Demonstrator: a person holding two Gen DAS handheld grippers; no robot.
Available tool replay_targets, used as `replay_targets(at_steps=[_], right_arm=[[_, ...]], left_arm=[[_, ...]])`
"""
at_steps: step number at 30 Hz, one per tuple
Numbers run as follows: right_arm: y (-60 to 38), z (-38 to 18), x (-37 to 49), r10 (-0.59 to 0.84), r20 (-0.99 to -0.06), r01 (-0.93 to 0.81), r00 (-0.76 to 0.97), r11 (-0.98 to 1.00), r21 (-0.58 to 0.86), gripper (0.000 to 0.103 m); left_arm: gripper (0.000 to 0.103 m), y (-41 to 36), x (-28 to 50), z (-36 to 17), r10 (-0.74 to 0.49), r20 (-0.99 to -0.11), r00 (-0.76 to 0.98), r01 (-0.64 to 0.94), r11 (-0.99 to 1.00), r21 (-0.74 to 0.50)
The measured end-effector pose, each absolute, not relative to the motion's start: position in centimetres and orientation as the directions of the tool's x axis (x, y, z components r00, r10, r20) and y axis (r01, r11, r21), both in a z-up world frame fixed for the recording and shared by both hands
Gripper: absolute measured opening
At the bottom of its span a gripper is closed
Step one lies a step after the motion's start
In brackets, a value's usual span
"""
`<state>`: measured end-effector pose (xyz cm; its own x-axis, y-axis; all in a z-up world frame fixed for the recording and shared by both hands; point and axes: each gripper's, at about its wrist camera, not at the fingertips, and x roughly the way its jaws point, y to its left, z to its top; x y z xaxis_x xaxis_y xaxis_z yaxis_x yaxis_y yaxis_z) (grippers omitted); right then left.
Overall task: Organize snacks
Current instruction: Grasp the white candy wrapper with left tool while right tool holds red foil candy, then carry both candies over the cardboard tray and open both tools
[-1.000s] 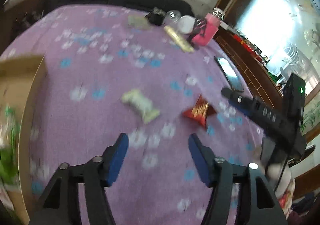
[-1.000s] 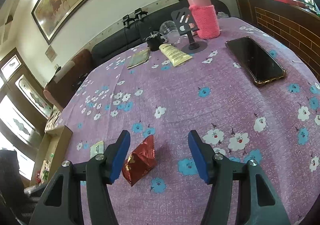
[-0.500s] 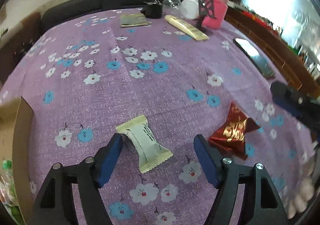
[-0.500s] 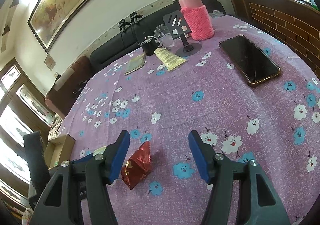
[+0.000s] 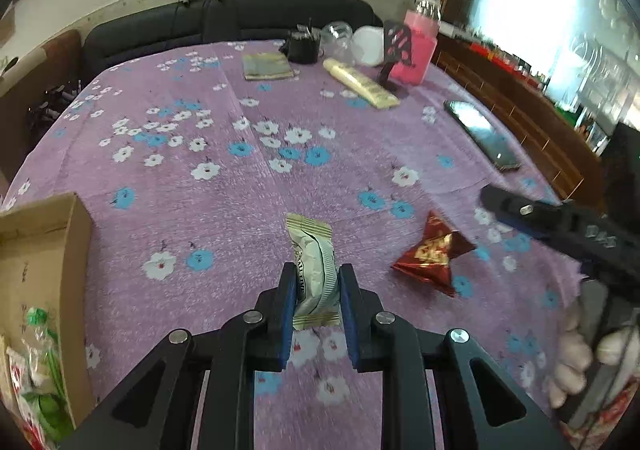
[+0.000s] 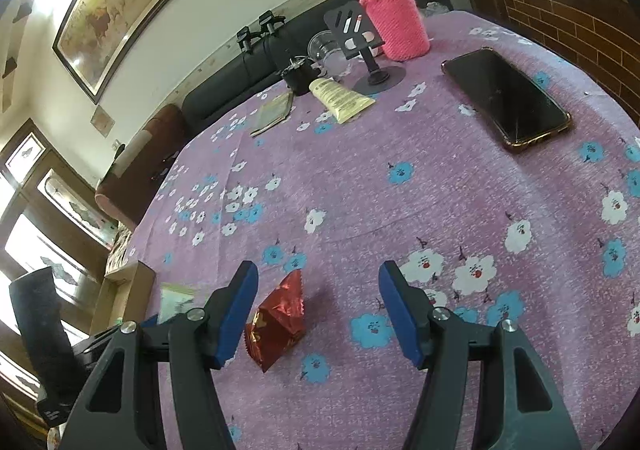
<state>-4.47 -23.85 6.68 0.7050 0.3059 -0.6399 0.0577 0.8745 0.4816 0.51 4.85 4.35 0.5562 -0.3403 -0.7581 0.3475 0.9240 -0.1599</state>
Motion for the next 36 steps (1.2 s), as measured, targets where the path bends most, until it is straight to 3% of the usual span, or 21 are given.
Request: replay_targets(at_steps=[13, 14, 15, 16, 21, 30, 36], right_arm=[[-19.1, 4.8, -3.7, 0.34, -0.708, -0.049, 0.62, 0.917, 0.397, 0.062], [-18.9, 4.6, -3.6, 0.334, -0.717, -0.055, 0.612, 0.922, 0.383, 0.056], [-18.4, 4.6, -3.7, 0.31, -0.721, -0.061, 0.62, 0.935, 0.349, 0.04], [-18.2, 4.4, -3.7, 0.316, -0.725, -0.076, 0.612, 0.936, 0.344, 0.031], [-17.8, 4.5, -4.2, 0.297, -0.71, -0.086, 0.639, 0.944, 0.317, 0.025], [-15.9, 5.5, -5.6, 0.245, -0.711, -0.097, 0.659, 0.965, 0.243, 0.025], [-10.6, 7.7, -7.1, 0.359, -0.715, -0.221, 0.6, 0.933, 0.284, 0.025]], left_arm=[[0.021, 9.9, -5.2, 7.0, -0.395, -0.681, 0.617, 0.315, 0.916, -0.246], [0.021, 10.6, -5.6, 7.2, -0.392, -0.674, 0.626, 0.305, 0.919, -0.251], [0.021, 11.4, -6.0, 7.4, -0.387, -0.667, 0.637, 0.291, 0.921, -0.257], [0.021, 12.3, -6.5, 7.6, -0.379, -0.659, 0.65, 0.273, 0.926, -0.263], [0.021, 17.2, -9.1, 8.2, -0.339, -0.619, 0.708, 0.183, 0.935, -0.302], [0.021, 27.2, -13.9, 7.6, -0.251, -0.579, 0.776, 0.028, 0.93, -0.366], [0.021, 31.2, -14.6, 6.5, -0.227, -0.581, 0.782, -0.03, 0.917, -0.399]])
